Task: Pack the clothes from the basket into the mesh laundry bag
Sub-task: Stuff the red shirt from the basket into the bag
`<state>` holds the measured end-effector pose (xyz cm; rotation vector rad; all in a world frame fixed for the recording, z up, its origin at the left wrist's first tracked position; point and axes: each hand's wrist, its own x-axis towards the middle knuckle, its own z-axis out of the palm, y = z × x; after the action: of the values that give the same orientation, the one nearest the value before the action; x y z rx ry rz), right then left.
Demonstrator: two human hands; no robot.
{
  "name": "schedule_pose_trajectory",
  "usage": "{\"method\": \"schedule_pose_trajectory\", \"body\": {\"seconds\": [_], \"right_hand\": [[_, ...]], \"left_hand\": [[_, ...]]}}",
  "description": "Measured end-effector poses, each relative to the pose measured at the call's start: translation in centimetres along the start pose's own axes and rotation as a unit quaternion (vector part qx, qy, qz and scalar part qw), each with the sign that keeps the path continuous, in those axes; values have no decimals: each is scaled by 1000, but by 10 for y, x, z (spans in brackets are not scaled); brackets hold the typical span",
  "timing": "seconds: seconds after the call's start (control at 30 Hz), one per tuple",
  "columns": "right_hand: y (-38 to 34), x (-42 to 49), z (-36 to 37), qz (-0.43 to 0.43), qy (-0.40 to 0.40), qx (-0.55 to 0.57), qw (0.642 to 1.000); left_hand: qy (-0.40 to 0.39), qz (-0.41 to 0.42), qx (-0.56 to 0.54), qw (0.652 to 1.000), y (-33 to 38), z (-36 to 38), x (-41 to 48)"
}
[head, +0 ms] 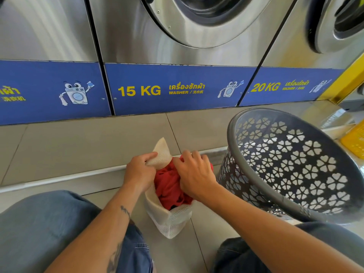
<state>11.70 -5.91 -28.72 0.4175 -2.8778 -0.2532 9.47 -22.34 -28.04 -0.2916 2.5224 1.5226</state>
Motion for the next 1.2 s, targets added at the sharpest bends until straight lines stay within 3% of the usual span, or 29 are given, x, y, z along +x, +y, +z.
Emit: {"method": "schedule_pose_trajectory", "body": {"seconds": [0.07, 0.13, 0.23, 0.37, 0.5, 0.6, 0.67, 0.73, 0.8, 0.83, 0.93, 1.0, 1.1, 1.2], "right_hand": [[-10, 0, 11, 2, 46, 64, 997], [-22, 0, 32, -3, 40, 143, 989], [-34, -7, 78, -28, -84, 219, 972], [-42, -6, 115, -40, -230, 204, 951], [-51, 14, 103, -50, -210, 241, 946], [-35, 11, 84, 29, -106, 355, 928], [-12, 2, 88, 179, -113, 407, 889], [8, -8, 98, 309, -192, 501, 785], [12, -19, 113, 325, -241, 604, 687], [10, -23, 119, 323, -246, 610, 680], [-1, -26, 128, 305, -189, 511, 781], [-7, -22, 116, 290, -140, 463, 826], [-19, -14, 80, 247, -63, 463, 849], [-38, -6, 53, 121, -14, 494, 861]], "left_hand": [[-11, -1, -17, 1000, 0, -2, 0], [-22, 0, -27, 999, 0, -4, -1], [-32, 4, -23, 999, 1, -6, -5], [-43, 11, 13, 999, -7, -4, -6], [17, -7, 59, 998, -15, -4, 6], [45, -3, 82, 996, -16, -2, 11], [47, -1, 84, 995, -14, 1, 11], [39, 0, 83, 996, -12, 4, 10], [19, 8, 80, 997, -10, 6, 7], [7, 14, 77, 997, -9, 6, 5], [-12, -2, 40, 999, -5, 5, 2], [-8, -22, 6, 1000, -6, 3, 2], [-10, -29, -20, 999, -10, 4, 2], [10, -31, -61, 998, -11, 1, 4]]}}
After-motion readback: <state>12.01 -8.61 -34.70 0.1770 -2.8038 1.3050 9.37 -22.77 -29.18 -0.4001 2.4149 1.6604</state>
